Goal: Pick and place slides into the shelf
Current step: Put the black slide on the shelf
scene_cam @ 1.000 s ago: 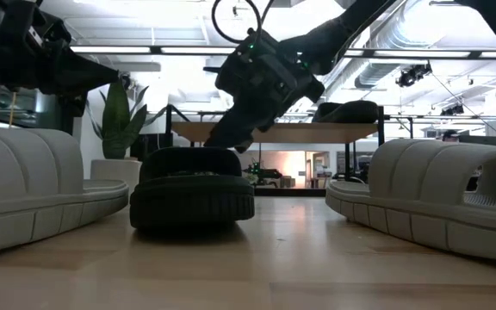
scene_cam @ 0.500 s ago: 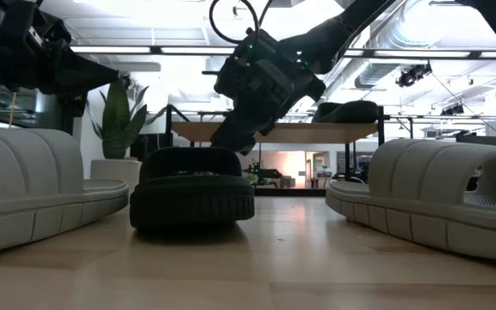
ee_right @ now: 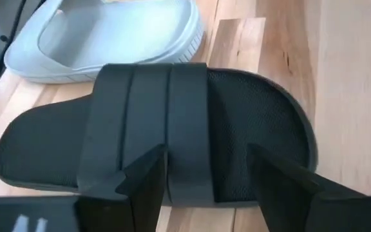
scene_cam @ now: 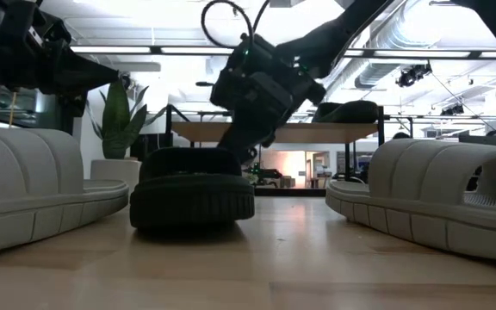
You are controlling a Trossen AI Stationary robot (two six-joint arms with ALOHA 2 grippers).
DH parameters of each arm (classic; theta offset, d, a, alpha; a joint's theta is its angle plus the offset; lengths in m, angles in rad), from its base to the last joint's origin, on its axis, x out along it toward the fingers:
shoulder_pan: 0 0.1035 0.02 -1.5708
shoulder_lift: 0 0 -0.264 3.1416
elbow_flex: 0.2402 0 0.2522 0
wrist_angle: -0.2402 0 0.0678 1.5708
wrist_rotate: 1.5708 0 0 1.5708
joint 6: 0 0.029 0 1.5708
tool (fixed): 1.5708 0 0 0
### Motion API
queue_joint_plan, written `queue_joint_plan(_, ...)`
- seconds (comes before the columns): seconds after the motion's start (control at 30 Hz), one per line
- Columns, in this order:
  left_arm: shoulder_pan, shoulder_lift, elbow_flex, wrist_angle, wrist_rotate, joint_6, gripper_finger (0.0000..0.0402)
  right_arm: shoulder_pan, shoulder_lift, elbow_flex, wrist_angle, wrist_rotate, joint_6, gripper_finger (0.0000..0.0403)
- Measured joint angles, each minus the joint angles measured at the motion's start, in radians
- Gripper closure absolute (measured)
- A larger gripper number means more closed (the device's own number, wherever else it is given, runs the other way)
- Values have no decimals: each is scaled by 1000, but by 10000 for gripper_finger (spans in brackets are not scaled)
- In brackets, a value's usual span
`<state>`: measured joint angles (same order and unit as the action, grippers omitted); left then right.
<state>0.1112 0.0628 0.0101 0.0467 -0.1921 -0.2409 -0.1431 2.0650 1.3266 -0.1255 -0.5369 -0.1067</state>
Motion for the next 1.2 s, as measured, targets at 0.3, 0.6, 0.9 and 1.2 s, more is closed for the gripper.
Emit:
queue_joint_plan(0.3, 0, 0, 0, 0, 0, 0, 401, -10, 38, 0, -10, -223, 32, 194)
queue_joint_plan(0.6, 0, 0, 0, 0, 0, 0, 401, 6, 39, -1, -1, -339, 50, 194)
queue_joint_plan(0.9, 0, 0, 0, 0, 0, 0, 401, 61, 37, -1, 6, -246, 81, 194)
queue_joint_plan(1.2, 0, 0, 0, 0, 0, 0, 401, 75, 36, 0, 11, -236, 103, 194)
